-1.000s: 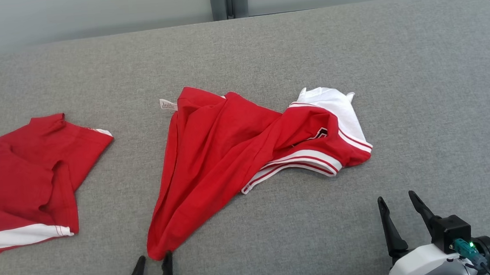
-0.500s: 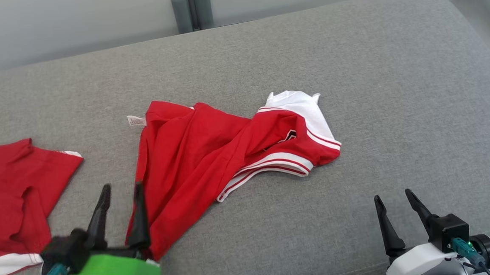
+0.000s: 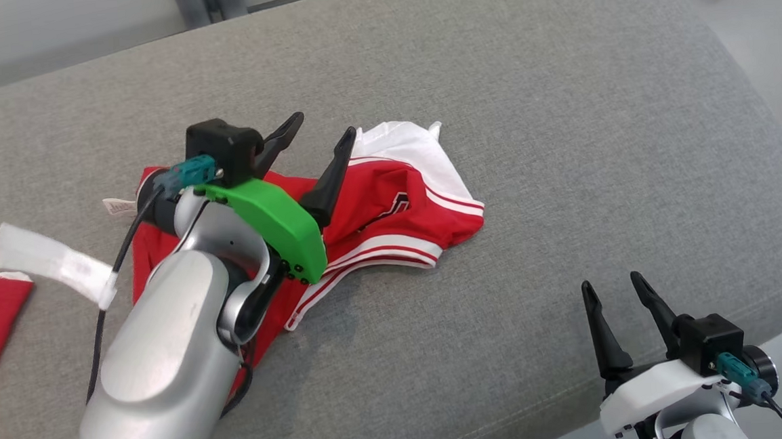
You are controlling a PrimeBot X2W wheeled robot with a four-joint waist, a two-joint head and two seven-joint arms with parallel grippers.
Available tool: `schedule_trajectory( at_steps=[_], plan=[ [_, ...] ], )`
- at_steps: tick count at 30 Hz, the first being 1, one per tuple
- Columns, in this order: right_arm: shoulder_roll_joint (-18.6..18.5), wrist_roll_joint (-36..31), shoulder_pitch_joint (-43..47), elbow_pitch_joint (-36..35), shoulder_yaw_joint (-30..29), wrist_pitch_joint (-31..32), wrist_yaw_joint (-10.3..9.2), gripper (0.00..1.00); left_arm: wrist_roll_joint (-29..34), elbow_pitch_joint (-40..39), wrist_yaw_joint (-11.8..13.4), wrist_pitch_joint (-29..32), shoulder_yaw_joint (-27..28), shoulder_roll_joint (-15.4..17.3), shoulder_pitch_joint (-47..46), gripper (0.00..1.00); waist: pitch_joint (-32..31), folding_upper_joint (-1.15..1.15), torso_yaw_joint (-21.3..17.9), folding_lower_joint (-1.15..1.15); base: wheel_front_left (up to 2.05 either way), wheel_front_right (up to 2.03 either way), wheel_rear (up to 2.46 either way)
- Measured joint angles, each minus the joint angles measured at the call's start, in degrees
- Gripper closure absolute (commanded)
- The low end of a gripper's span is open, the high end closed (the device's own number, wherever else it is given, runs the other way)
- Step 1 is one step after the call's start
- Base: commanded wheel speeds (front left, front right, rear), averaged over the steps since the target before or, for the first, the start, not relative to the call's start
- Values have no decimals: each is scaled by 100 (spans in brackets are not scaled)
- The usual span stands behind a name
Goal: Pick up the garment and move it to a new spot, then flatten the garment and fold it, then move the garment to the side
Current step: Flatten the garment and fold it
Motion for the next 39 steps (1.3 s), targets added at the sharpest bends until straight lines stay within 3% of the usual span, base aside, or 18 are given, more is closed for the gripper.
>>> schedule_trajectory(
  at_steps=[8,15,16,17,18,19,20,21,28,31,39],
  plan=[
    [0,256,-121,-33,177,0,0,0,-493,1415,-1,775,-610,276,-920,0,358,0,-497,0,0,0,0],
    [0,345,-128,-46,181,0,0,0,-991,2008,-1,984,-988,420,-1101,0,574,0,-813,0,0,0,0],
    [0,345,-126,-46,175,0,0,0,-1047,2062,-1,1011,-1039,444,-1115,4,591,0,-835,0,0,0,0],
    [1,345,-126,-45,163,0,0,0,-1085,2103,-1,1035,-1091,464,-1126,17,601,0,-850,0,0,0,0],
    [1,344,-126,-42,148,0,0,0,-1117,2131,-1,1033,-1138,479,-1132,44,600,0,-854,0,0,0,0],
    [1,343,-125,-41,127,0,0,0,-1149,2147,-1,1031,-1187,485,-1141,60,595,0,-848,0,0,0,0],
    [1,337,-125,-37,112,0,0,0,-1198,2145,-1,1000,-1224,483,-1155,91,585,0,-837,0,0,0,0],
    [0,328,-125,-33,97,0,0,0,-1251,2138,-1,962,-1261,479,-1173,100,570,0,-820,0,0,0,0],
    [2,241,-123,-23,44,0,0,0,-1608,1937,-1,673,-1558,434,-1214,100,431,0,-667,0,0,0,0],
    [3,214,-112,-5,51,0,0,0,-1756,1995,2,335,-1439,414,-1240,100,352,0,-617,0,0,0,0],
    [3,133,-62,38,43,0,0,0,-1432,2204,385,-873,-1127,359,-1636,100,161,0,-544,0,0,0,0]
  ],
)
